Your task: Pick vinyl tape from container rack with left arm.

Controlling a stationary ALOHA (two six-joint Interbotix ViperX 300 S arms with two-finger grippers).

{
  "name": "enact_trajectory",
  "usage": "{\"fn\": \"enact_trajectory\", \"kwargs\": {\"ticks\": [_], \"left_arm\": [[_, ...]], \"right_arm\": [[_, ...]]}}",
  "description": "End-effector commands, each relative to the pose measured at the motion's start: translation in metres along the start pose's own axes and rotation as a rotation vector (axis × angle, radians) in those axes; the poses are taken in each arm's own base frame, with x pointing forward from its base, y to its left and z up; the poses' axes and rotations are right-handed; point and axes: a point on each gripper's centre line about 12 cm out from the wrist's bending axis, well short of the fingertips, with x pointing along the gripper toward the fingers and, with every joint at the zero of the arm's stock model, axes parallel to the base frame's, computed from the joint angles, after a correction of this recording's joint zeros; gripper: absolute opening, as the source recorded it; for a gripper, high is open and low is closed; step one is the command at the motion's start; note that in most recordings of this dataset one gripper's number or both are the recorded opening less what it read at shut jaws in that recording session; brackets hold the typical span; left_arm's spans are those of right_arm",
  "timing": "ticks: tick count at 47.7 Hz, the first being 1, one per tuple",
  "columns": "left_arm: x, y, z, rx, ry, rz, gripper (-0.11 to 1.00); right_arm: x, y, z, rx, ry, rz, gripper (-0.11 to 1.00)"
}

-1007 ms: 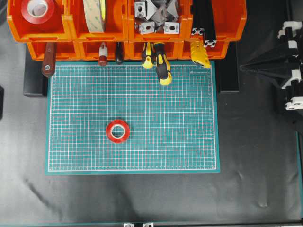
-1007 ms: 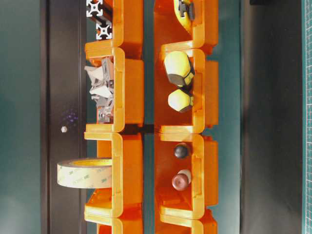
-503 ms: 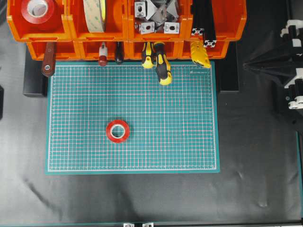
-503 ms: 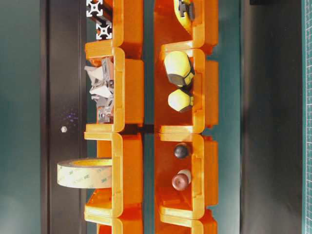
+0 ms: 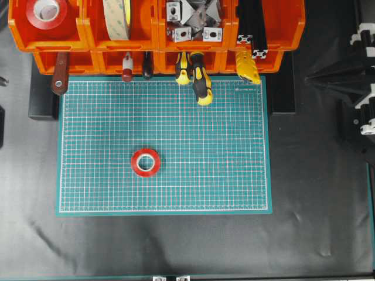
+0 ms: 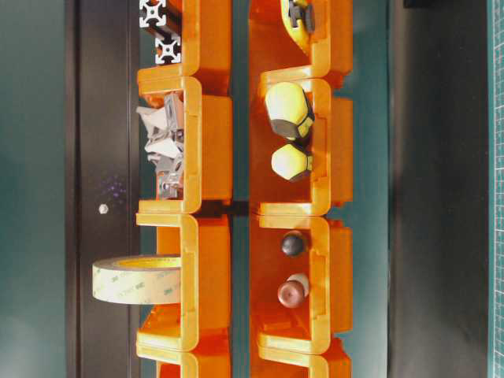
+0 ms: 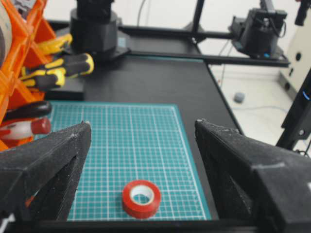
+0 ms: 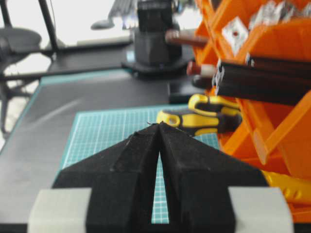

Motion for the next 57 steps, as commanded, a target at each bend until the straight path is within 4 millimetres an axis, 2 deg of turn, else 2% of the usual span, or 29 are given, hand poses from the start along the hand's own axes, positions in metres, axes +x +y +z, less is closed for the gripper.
{"fn": "enact_trajectory", "kwargs": {"ticks": [1,10,17,57], "left_arm": [[0.004,0.0,0.001,0.0,0.011,0.003,0.83],[0.007,0.004,-0.019,-0.006,0.087,0.025,0.83],[0.009,0.005,-0.023,-0.035,0.107,0.029,0.83],[0.007,0.004,-0.02,-0.046,0.082,0.026,0.83]], "right_arm": [[0.0,0.001,0.011,-0.003,-0.023,0.003,0.0],[0.0,0.001,0.01,-0.002,-0.018,0.003,0.0],[0.0,0.002,0.011,0.0,-0.026,0.008,0.0],[-0.001,0.003,0.01,-0.004,-0.016,0.013,0.0]]}}
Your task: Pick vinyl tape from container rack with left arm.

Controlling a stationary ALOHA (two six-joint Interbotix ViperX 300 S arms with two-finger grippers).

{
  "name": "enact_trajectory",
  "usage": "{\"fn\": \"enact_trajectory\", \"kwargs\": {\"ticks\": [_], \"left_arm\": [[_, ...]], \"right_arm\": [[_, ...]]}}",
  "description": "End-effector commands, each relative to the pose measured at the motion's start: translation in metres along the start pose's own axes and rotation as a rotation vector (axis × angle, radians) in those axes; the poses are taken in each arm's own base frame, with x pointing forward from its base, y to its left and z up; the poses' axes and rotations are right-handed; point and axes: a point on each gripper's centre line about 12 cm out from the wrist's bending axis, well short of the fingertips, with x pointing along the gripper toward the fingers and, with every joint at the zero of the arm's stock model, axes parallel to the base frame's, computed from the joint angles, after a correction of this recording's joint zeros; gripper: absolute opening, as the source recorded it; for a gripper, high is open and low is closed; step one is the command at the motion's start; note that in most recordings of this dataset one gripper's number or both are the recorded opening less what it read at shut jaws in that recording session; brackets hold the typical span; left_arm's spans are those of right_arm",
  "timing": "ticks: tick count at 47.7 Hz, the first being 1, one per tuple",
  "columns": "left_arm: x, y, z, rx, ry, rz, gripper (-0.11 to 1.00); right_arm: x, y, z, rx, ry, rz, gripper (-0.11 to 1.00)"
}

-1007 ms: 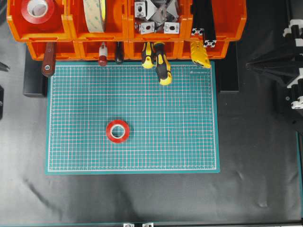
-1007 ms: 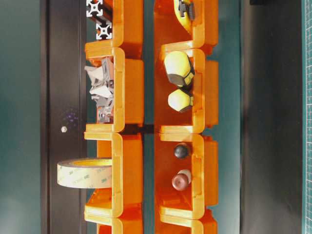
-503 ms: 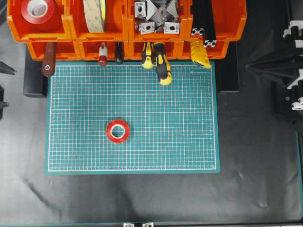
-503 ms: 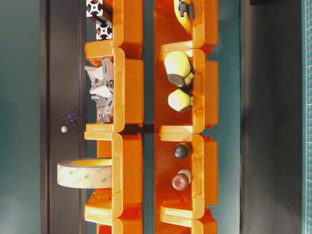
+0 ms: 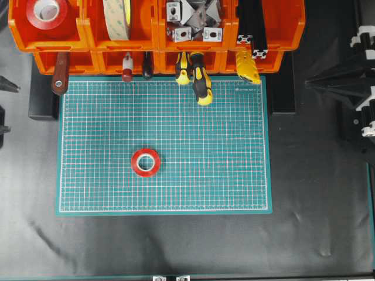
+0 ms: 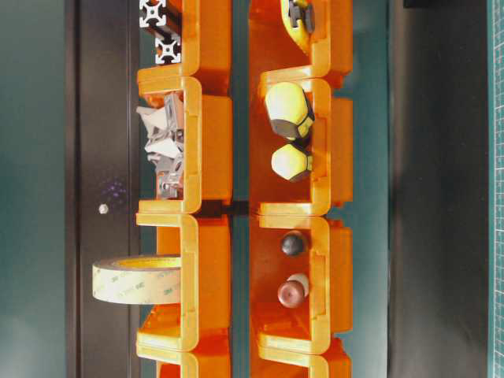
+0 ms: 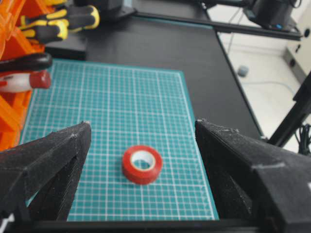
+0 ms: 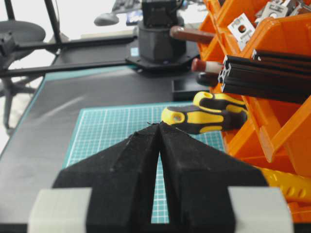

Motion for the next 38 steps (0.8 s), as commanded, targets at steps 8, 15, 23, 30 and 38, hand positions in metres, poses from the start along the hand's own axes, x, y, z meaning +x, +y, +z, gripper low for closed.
{"fn": "enact_trajectory", "kwargs": {"ticks": [8,15,23,30,38], "left_arm": [[0.0009,-0.0002,0.0038,-0.004,-0.006,0.002,0.83],[0.0012,-0.0004,0.0036,-0.002,-0.005,0.0,0.83],[0.0009,-0.0002,0.0038,-0.002,-0.006,0.002,0.83],[0.0011,-0.0008,0.0052,-0.005,-0.018,-0.003,0.83],[0.0006,-0.0008,0.0054,-0.025,-0.02,-0.003,0.83]], "right_arm": [[0.0005,0.0003,0.0083,-0.003,-0.017,0.0,0.0],[0.0004,0.0003,0.0089,-0.001,-0.018,0.0,0.0],[0.0005,0.0003,0.0083,-0.001,-0.017,0.0,0.0],[0.0008,0.0002,0.0068,0.002,-0.012,-0.001,0.0],[0.0005,0.0002,0.007,-0.001,-0.014,-0.001,0.0]]}}
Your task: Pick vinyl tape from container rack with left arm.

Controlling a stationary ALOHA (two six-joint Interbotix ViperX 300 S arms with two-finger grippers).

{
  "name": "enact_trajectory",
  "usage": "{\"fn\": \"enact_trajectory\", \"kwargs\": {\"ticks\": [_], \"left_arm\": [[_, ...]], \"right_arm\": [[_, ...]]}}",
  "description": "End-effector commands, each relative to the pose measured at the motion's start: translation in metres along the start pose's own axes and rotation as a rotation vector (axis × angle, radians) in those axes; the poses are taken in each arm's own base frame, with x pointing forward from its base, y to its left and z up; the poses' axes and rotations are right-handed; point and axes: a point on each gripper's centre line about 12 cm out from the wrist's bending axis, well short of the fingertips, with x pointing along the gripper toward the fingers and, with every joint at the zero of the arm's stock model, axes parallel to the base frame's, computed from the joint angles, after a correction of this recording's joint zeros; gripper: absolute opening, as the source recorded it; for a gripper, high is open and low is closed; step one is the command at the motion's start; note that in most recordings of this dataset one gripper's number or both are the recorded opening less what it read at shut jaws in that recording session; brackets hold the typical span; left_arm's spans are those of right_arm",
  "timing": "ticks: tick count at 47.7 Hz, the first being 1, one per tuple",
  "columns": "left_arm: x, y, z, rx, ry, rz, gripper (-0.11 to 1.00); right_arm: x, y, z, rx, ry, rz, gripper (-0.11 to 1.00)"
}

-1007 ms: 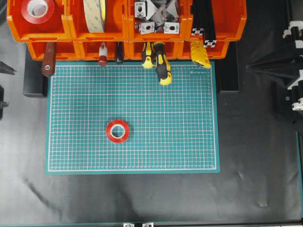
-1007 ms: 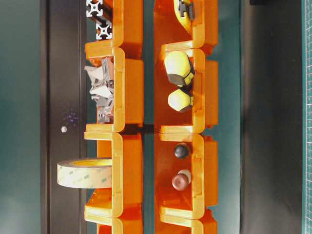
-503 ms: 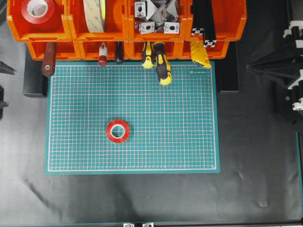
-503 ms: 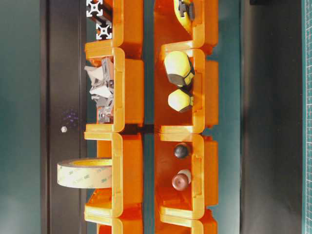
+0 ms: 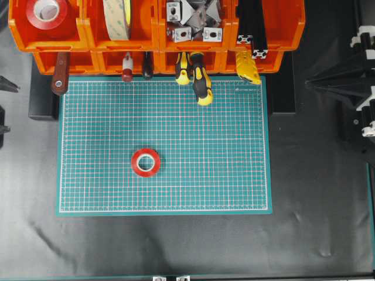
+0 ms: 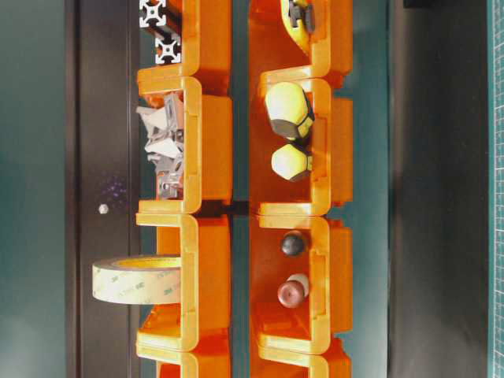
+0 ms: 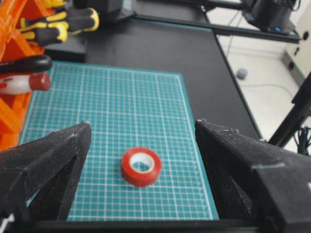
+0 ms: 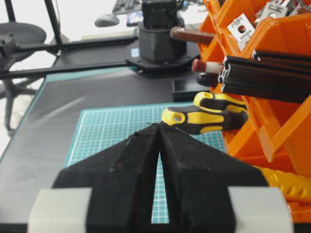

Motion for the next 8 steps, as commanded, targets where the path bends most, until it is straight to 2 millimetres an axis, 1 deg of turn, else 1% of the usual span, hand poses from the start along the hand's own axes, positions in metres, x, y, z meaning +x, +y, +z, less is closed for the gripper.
{"fn": "enact_trajectory", "kwargs": {"ticks": [1,8], "left_arm": [[0.0008,-0.0008,0.0051,-0.011,-0.014,-0.002,0.83],[0.0026,0.0001,0.001,0.0,-0.002,0.002,0.83]], "right_arm": [[0.0008,0.0,0.0068,-0.004,-0.012,-0.002,0.0],[0.0013,-0.001,0.0051,-0.002,-0.007,-0.007,0.0]]}}
